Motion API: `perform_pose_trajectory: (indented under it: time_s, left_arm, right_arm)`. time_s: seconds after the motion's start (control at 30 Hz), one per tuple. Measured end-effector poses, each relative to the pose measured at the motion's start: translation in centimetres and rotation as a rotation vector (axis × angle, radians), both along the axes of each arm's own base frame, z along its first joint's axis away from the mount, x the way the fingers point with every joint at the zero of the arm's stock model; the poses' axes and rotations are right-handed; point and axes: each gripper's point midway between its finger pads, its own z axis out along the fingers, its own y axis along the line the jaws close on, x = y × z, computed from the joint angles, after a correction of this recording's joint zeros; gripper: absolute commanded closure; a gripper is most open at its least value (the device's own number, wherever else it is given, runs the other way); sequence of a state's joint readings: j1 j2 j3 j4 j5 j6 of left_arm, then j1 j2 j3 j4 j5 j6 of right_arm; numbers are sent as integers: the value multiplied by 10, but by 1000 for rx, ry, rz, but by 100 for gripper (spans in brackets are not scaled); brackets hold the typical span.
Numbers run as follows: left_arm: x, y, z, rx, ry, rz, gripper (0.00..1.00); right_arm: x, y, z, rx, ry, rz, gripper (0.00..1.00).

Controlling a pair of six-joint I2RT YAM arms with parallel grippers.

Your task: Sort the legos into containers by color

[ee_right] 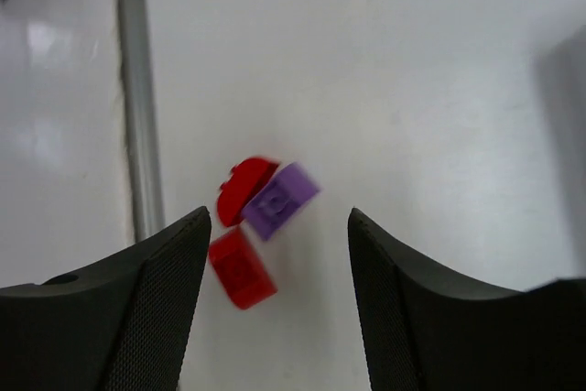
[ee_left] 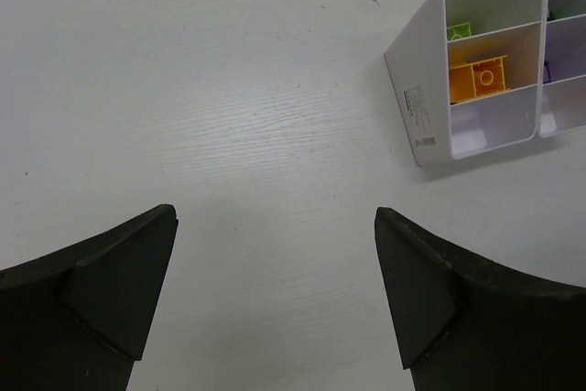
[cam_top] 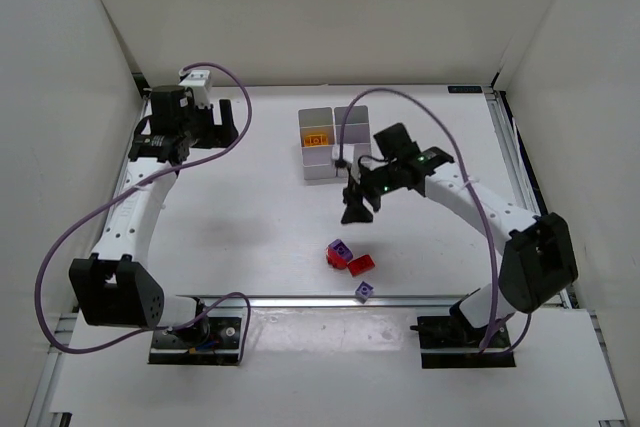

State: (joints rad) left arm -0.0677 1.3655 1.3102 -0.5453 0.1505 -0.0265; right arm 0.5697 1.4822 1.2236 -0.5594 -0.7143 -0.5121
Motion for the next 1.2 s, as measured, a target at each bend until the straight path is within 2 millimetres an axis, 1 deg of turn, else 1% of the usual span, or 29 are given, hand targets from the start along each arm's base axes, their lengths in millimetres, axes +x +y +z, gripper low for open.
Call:
perform_pose_trajectory:
  time_s: [0.07,0.1,0.13,0.2,0.23,0.3,0.4,0.47,0.57,0.73,0.87,1.03,1.2]
  left_arm:
    - [-2,-2,0,-4,-2,-11,1]
    - [-4,-2,1,-5,-4,-15,1]
    - [-5,-2,2,-4,-8,-17,1]
    - [-7,-2,7,-1,-21,-19,1]
    - [-9,-2,10,0,-29,-19,1]
    - [-12,-1,15,3,-45,-21,1]
    - [-17,1,18,15,-59,-22,0]
    - [-21,2,18,22,-62,-20,1]
    - [-24,4,15,31,-57,-18,1]
    - [-25,6,13,42,-53,-12,0]
    - [-25,6,12,45,-51,-12,1]
    - [-25,7,9,52,-43,-10,1]
    - [-25,8,9,61,-45,-11,1]
  right_arm:
    - [-26,-6,-32,-62,58,81,40]
    - [-36,-9,-44,-91,85,106,42]
    - [-41,-10,-53,-112,110,120,45]
    - [-40,-10,-64,-138,132,119,49]
    - [-38,-9,-69,-149,136,115,52]
    - [-36,-10,-78,-177,150,100,54]
    - [-34,-9,-87,-210,163,75,58]
    - [-36,-5,-90,-224,165,68,60]
    - [-41,-1,-95,-242,164,60,65]
    - [-47,3,-100,-272,170,42,67]
    - [-44,-1,-110,-307,174,0,69]
    - [-40,-5,-124,-353,202,-55,69]
    - [-38,-5,-134,-374,224,-81,69]
